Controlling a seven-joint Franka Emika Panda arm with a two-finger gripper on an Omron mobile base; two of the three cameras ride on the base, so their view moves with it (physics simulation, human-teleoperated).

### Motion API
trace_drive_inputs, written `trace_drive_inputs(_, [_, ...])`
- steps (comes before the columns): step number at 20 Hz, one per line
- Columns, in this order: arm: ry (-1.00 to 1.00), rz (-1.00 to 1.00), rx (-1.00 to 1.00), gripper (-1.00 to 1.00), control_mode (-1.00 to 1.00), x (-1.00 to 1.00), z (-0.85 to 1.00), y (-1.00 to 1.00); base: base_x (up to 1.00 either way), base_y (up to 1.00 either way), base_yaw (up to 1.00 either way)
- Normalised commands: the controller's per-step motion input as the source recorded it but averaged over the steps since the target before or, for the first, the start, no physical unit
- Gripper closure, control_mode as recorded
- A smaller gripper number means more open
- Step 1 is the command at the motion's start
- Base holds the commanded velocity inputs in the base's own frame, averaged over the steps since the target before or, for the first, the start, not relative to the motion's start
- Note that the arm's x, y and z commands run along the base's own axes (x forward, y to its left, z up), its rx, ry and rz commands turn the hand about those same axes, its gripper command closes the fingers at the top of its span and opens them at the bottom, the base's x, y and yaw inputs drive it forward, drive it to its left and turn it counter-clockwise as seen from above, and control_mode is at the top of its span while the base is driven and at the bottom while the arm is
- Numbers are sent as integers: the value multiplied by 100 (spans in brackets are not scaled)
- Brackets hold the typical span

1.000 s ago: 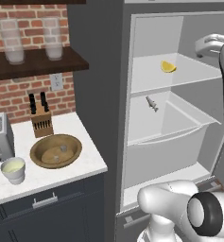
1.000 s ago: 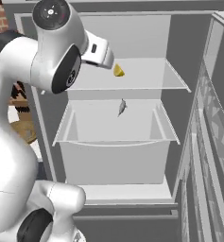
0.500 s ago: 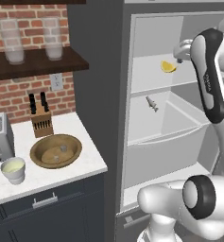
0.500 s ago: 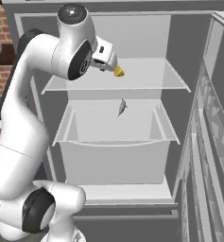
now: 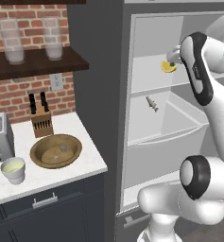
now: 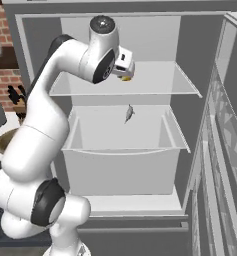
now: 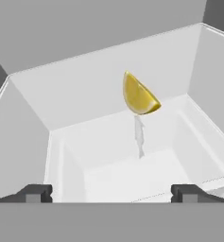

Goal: Grab a lemon wedge from the fridge and one ice cube from the ice bowl, and put them in the glass of lemonade.

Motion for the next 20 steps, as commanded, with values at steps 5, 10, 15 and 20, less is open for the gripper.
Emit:
trace_drive_inputs(5, [6,11,0,-100,-100,67,-9,-18,0,0,0])
trace_drive_inputs(10, [13,10,0,-100,-100,57,-1,-2,0,0,0])
trace_drive_inputs(15, [8,5,-1,-100,-100,38,-1,0,0,0,0])
trace_drive_inputs(20, [0,0,0,-100,-100,8,0,0,0,0,0])
